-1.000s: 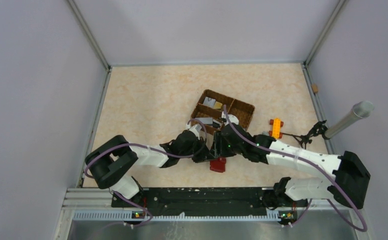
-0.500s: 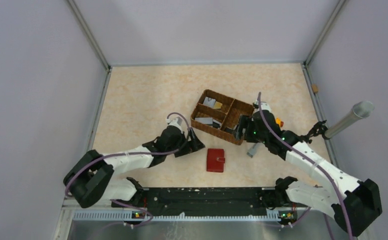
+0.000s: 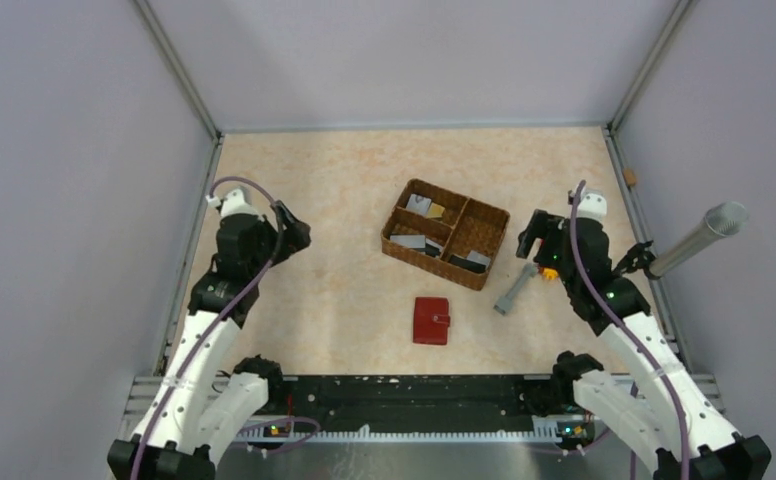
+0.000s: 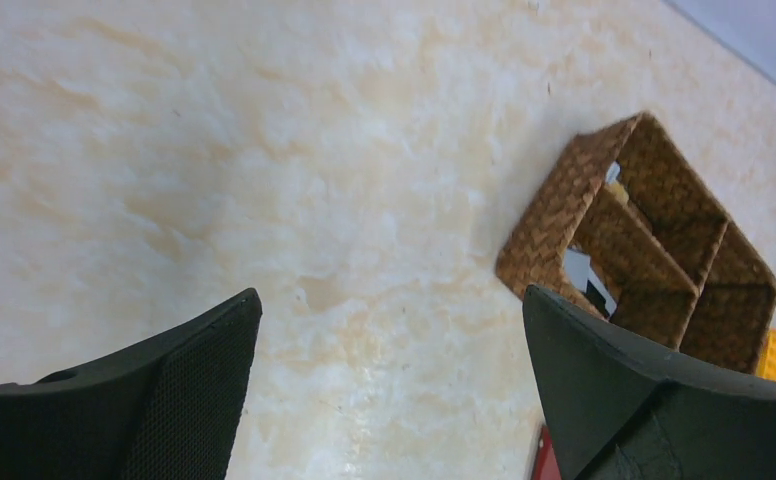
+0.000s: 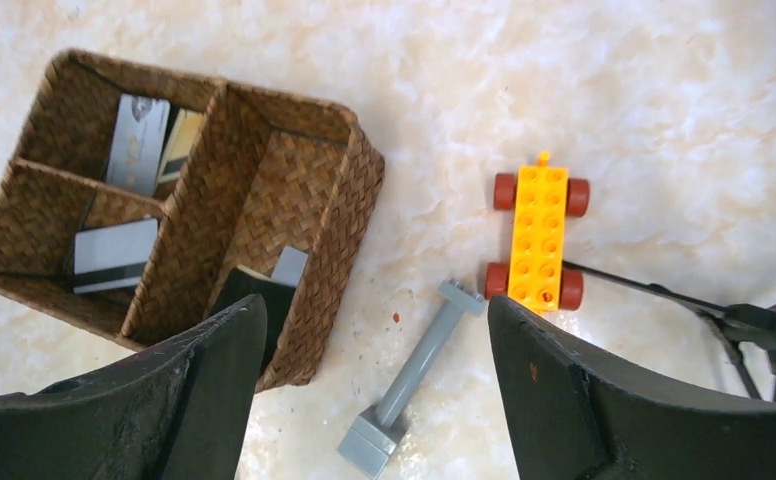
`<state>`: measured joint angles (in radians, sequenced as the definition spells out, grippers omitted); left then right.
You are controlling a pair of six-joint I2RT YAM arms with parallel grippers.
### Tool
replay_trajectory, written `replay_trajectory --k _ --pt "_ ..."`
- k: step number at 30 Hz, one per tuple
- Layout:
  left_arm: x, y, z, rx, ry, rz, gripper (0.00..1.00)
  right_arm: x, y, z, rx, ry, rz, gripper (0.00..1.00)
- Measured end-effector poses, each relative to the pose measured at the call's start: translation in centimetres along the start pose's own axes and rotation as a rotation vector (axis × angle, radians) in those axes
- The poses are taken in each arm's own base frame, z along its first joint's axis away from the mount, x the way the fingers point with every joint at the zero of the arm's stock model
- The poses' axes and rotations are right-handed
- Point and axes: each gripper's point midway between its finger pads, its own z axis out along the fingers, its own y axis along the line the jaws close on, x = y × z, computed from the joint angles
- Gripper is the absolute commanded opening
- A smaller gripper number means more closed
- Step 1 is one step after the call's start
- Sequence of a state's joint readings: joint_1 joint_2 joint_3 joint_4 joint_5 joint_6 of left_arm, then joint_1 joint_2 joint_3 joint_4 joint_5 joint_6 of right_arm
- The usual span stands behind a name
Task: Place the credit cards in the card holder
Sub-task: Reset both arms
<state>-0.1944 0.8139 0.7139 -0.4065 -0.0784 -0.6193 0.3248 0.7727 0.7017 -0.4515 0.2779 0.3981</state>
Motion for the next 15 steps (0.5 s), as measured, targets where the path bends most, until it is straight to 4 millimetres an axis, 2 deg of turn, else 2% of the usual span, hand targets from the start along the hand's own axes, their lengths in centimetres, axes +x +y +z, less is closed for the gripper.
replay_trajectory --k 3,5,9,15 --pt "-3.4 0.3 -1.9 -0.033 -0.092 0.059 0.99 -1.5 -0.4 -1.1 0.005 -0.074 0.005 0.81" --pt "-4.5 0.7 -2.9 -0.054 -0.134 0.105 0.99 -2.4 -0.5 -1.8 0.003 -0.115 0.009 0.81" --pt "-4.8 2.0 -3.8 -0.104 -0.156 0.173 0.99 -3.2 -0.8 -2.5 0.002 -0.158 0.013 0.81" --pt "-4.5 3.0 -4.0 -0.146 -0.141 0.207 0.99 -3.5 -0.8 -2.9 -0.002 -0.175 0.004 0.81"
